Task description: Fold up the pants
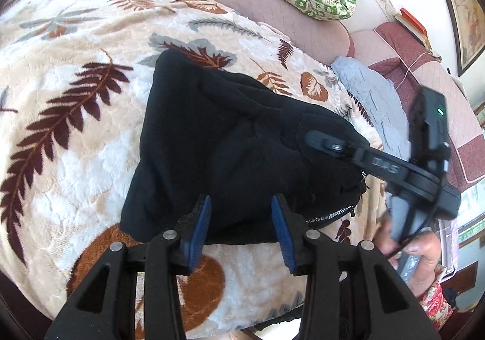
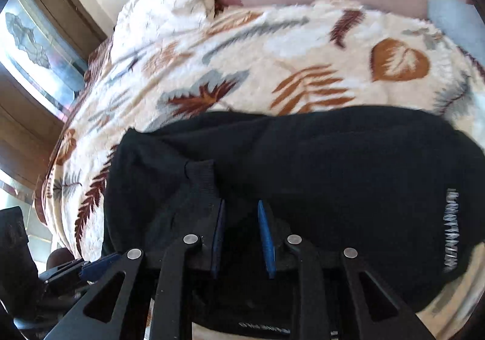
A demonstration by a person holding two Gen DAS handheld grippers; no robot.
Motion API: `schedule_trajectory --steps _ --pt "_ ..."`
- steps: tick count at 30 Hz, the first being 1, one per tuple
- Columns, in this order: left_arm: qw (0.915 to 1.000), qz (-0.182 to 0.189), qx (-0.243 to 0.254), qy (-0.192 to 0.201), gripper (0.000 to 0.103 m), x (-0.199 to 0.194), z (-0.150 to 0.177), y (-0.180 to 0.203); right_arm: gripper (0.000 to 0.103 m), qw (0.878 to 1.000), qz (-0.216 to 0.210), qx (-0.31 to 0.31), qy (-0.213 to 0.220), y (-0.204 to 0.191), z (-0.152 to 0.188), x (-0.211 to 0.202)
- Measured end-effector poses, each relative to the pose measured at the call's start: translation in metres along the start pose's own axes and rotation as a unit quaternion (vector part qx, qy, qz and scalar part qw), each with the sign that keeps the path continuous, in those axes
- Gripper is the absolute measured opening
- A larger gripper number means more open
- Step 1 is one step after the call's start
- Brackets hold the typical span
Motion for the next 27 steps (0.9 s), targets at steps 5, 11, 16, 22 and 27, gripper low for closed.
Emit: schedule_trajectory --steps 5,11,16,22,27 --pt "0.9994 -0.011 0.034 -0.003 0.042 -0.003 -0.017 0.022 0.046 0.995 -0.008 0.075 0.072 0.063 0.027 -0.054" --pt "0.9948 -0.016 0.101 -0.006 0.052 0.008 -0.053 0.081 0.047 0.976 -0.005 0.180 0.118 0.139 0.070 -0.089" --pt "0.9881 -0.007 0.150 -0.033 0.054 0.043 -0.085 0.140 0.051 0.970 -0.030 0.217 0.108 0.159 0.088 -0.076" --pt "0.9758 -0.002 0.206 -0.072 0.060 0.100 -0.120 0.198 0.051 0.969 -0.049 0.231 0.077 0.170 0.099 -0.049" --pt "0.9668 0.023 0.220 -0.128 0.062 0.148 -0.141 0.227 0.058 0.958 -0.105 0.251 0.092 0.177 0.103 -0.044"
Point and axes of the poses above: each gripper's, at about its wrist camera, not at the fingertips, and x roughly the way its jaws point, y to its right, z to its underside, the point moved 7 cm from there along x, roughly the way its jaws point, and after that the axes turned 15 degrees about -y, right-handed, at the moved point
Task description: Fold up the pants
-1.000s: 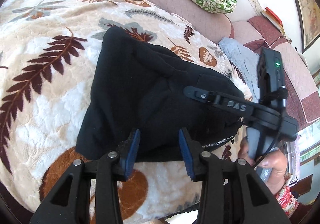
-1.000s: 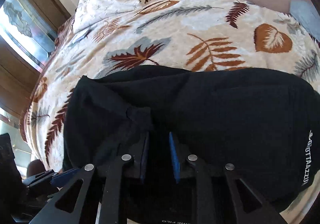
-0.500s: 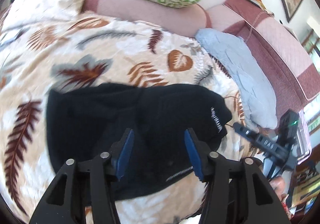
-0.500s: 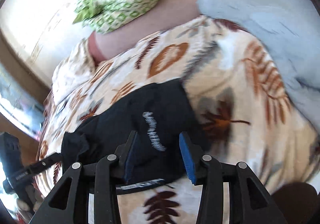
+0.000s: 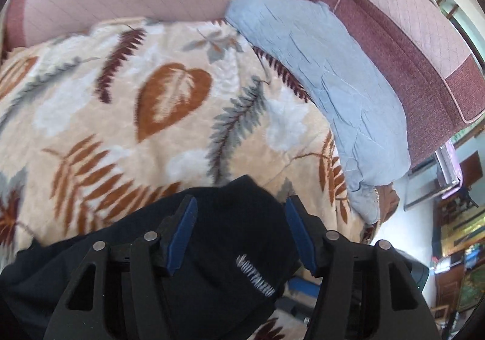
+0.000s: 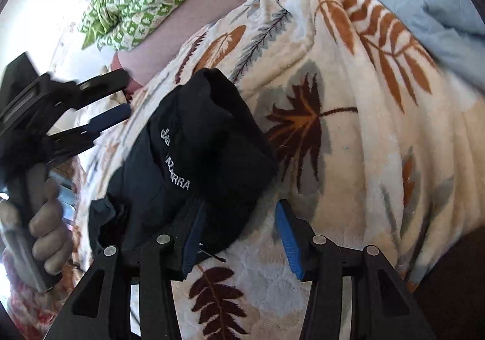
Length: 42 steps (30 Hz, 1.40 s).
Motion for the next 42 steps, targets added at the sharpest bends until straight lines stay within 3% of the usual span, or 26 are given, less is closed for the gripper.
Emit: schedule_trajectory --steps 4,9,11,14,16,17,18,19,21,29,32,37,42 --pt "0.9990 0.003 -0.004 -0.044 0.062 0.034 -0.020 0.002 0.064 1.000 -0.028 0.001 0.001 -0.003 -0.006 0.006" --pt "0.9944 -0.045 0.027 -0.092 0.066 0.066 -0.032 0.011 0.064 0.999 -0.040 -0.001 0.003 -0.015 -0.019 0.014" --pt "0.9890 -0.077 0.051 -0.116 0.070 0.080 -0.033 0.014 0.064 0.999 -0.041 -0.001 0.002 -0.018 -0.022 0.020" --pt "0.9737 -0.144 0.072 -0.161 0.074 0.106 -0.030 0.011 0.064 0.999 -0.040 0.003 0.008 -0.018 -0.025 0.026" --pt "0.9613 -0.197 0.098 -0.166 0.063 0.116 -0.026 0.012 0.062 0.999 -0.032 -0.005 0.010 -0.021 -0.024 0.025" --pt "0.9594 -0.208 0.111 -0.156 0.054 0.115 -0.024 0.015 0.054 1.000 -0.027 -0.010 0.010 -0.022 -0.023 0.025" --pt "0.9606 -0.205 0.114 -0.149 0.035 0.112 -0.022 0.018 0.047 1.000 -0.026 -0.015 0.009 -0.025 -0.023 0.024" --pt "0.9629 -0.198 0.113 -0.144 0.026 0.107 -0.020 0.019 0.029 0.999 -0.030 -0.023 0.005 -0.029 -0.022 0.023" --pt "0.9703 -0.170 0.107 -0.135 0.017 0.093 -0.018 0.022 0.025 0.999 -0.021 -0.041 0.008 -0.038 -0.019 0.019" --pt "0.9942 -0.079 0.049 -0.055 0.015 -0.001 0.005 0.003 0.020 0.990 -0.016 -0.141 0.009 -0.116 -0.007 -0.006" --pt "0.9986 -0.046 0.016 -0.017 0.015 -0.037 0.016 -0.009 0.020 0.981 -0.015 -0.191 -0.003 -0.153 0.004 -0.008" --pt "0.9983 -0.003 -0.044 0.038 0.015 -0.101 0.048 -0.062 0.020 0.962 -0.022 -0.269 -0.034 -0.214 0.029 0.004" --pt "0.9878 0.036 -0.130 0.077 0.015 -0.137 0.083 -0.138 0.020 0.944 -0.016 -0.319 -0.081 -0.265 0.056 0.051"
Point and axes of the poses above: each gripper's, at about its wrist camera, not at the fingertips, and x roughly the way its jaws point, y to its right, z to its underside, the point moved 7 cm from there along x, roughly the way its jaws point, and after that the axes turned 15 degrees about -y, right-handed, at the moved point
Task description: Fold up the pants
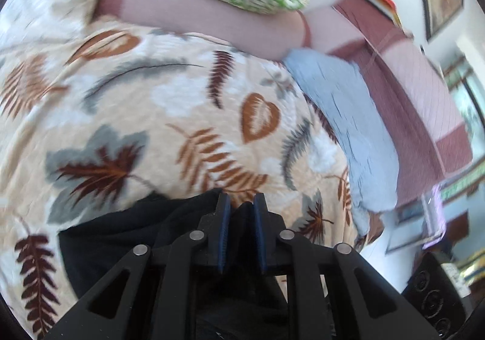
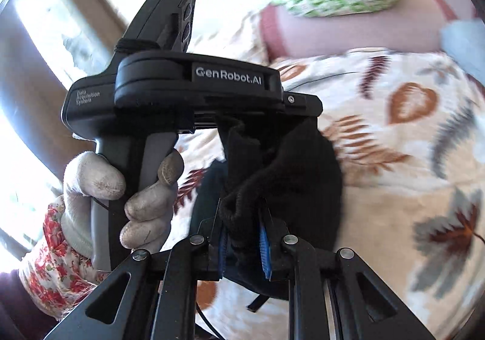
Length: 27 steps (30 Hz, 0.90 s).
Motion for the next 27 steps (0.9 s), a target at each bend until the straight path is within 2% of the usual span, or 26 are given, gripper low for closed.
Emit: schedule_trajectory --steps 2,4,8,12,13,15,17,20,23,25,27 --pt "0.9995 0.005 -0.030 0.014 0.015 -0.011 0.007 -0.030 0.015 0.999 -0.020 -0.012 -0.027 -0.016 -0.003 0.026" --pt "0.9981 0.014 -0.055 0.023 0.015 -0.018 0.014 -0.056 0.015 0.998 -0.029 -0.015 -0.051 -0.026 -0.006 0.047" --pt "0.9938 0.037 -0.098 0.038 0.015 -0.023 0.024 -0.095 0.015 0.996 -0.010 -0.034 -0.077 -0.042 -0.008 0.081" --pt "0.9897 0.060 -0.121 0.047 0.015 -0.025 0.029 -0.115 0.018 0.996 0.011 -0.045 -0.076 -0.042 -0.011 0.086" --pt "0.9894 0.062 -0.122 0.048 0.015 -0.027 0.031 -0.116 0.021 0.996 0.013 -0.049 -0.080 -0.043 -0.010 0.085" --pt "0.9902 0.052 -0.118 0.054 0.016 -0.032 0.036 -0.114 0.032 0.995 0.014 -0.060 -0.084 -0.046 -0.009 0.077" --pt "0.9908 0.038 -0.114 0.063 0.019 -0.039 0.041 -0.111 0.058 0.994 0.019 -0.074 -0.077 -0.044 -0.016 0.067" --pt "0.9894 0.028 -0.118 0.081 0.022 -0.053 0.058 -0.110 0.060 0.994 0.019 -0.094 -0.051 -0.047 -0.024 0.036" --pt "0.9873 0.029 -0.125 0.093 0.024 -0.061 0.081 -0.110 0.060 0.996 0.033 -0.084 -0.029 -0.037 -0.046 0.016" --pt "0.9874 0.024 -0.123 0.097 0.025 -0.062 0.097 -0.105 0.060 0.995 0.049 -0.081 -0.030 -0.026 -0.066 0.017" --pt "0.9882 0.020 -0.115 0.099 0.026 -0.060 0.112 -0.096 0.062 0.992 0.064 -0.094 -0.057 -0.021 -0.082 0.032"
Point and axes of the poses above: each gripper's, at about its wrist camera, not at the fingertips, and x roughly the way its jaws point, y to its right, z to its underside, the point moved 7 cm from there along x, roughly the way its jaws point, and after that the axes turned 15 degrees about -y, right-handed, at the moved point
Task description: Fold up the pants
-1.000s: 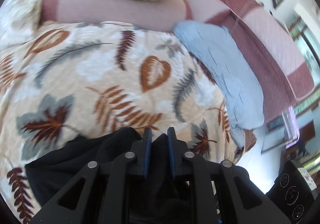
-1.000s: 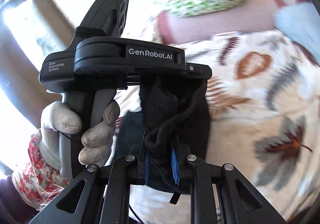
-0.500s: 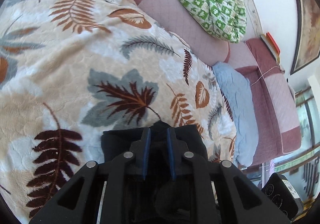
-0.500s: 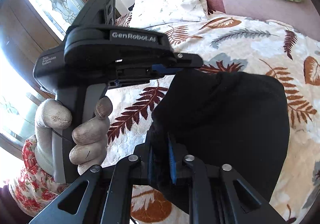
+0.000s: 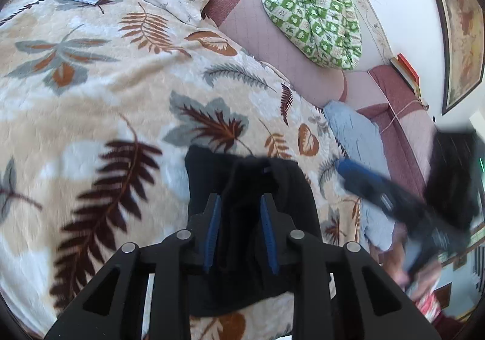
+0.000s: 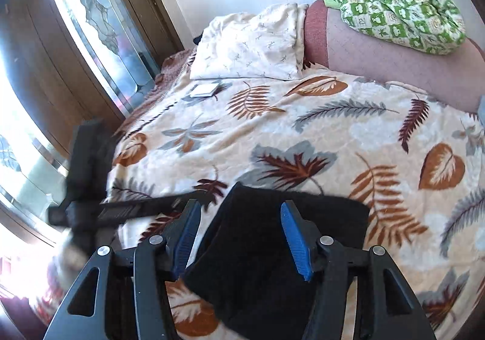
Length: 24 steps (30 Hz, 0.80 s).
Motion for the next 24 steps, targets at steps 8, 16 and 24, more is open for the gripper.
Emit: schedule_trajectory --steps 8,16,24 --pt "0.9991 0.000 0.027 -0.032 0.034 0.041 0.031 0.024 0.063 0.989 0.044 -0.052 -0.131 -0.003 -0.022 0.085" --pt "0.9996 -0.013 0.009 -0.025 0.012 0.044 0.033 0.011 0.020 0.975 0.138 -0.079 -0.159 -0.009 -0.011 0.101" --pt "0.9990 -0.028 -0.034 -0.008 0.011 0.022 0.039 -0.015 0.023 0.974 0.126 -0.081 -0.169 -0.039 -0.029 0.131"
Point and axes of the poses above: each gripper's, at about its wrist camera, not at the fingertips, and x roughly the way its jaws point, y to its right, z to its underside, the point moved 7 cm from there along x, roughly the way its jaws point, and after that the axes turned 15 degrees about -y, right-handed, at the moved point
